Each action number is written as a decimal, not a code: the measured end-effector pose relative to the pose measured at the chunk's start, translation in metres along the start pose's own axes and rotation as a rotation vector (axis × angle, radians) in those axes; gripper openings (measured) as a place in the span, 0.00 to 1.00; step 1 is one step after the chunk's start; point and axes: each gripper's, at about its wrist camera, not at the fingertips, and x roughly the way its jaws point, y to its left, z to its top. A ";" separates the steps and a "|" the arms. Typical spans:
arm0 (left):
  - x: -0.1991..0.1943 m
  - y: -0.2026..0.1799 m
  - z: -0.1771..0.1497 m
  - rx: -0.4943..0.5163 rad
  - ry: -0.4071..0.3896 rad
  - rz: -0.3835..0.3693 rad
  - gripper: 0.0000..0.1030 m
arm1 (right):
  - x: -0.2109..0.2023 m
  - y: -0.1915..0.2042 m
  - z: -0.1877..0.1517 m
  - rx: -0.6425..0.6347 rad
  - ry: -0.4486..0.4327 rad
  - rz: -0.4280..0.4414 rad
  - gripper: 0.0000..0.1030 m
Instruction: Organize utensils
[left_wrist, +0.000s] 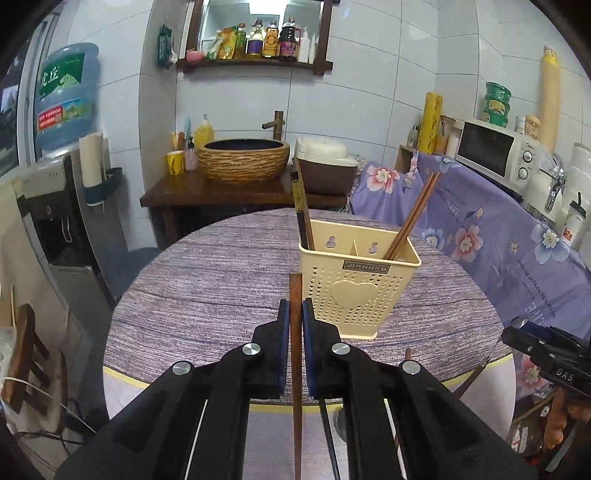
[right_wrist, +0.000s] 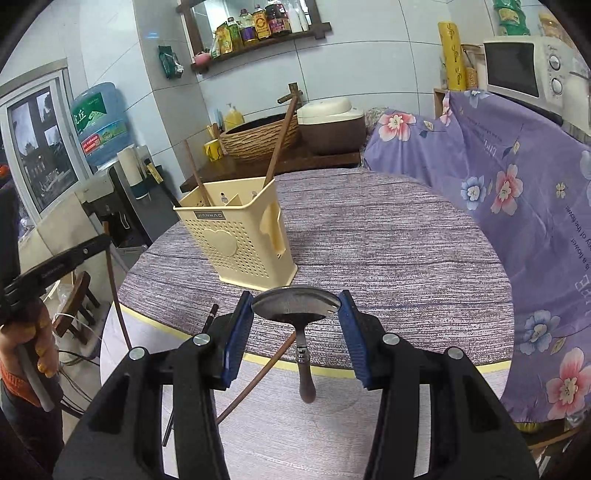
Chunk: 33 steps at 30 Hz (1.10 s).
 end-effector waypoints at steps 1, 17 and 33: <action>0.000 0.001 0.001 -0.006 0.001 -0.007 0.08 | 0.002 0.001 0.000 0.000 0.006 0.005 0.46; -0.057 -0.006 0.111 -0.057 -0.231 -0.108 0.08 | -0.034 0.043 0.107 -0.039 -0.195 0.141 0.46; 0.039 -0.041 0.122 -0.041 -0.261 0.008 0.08 | 0.064 0.064 0.132 -0.075 -0.213 0.081 0.46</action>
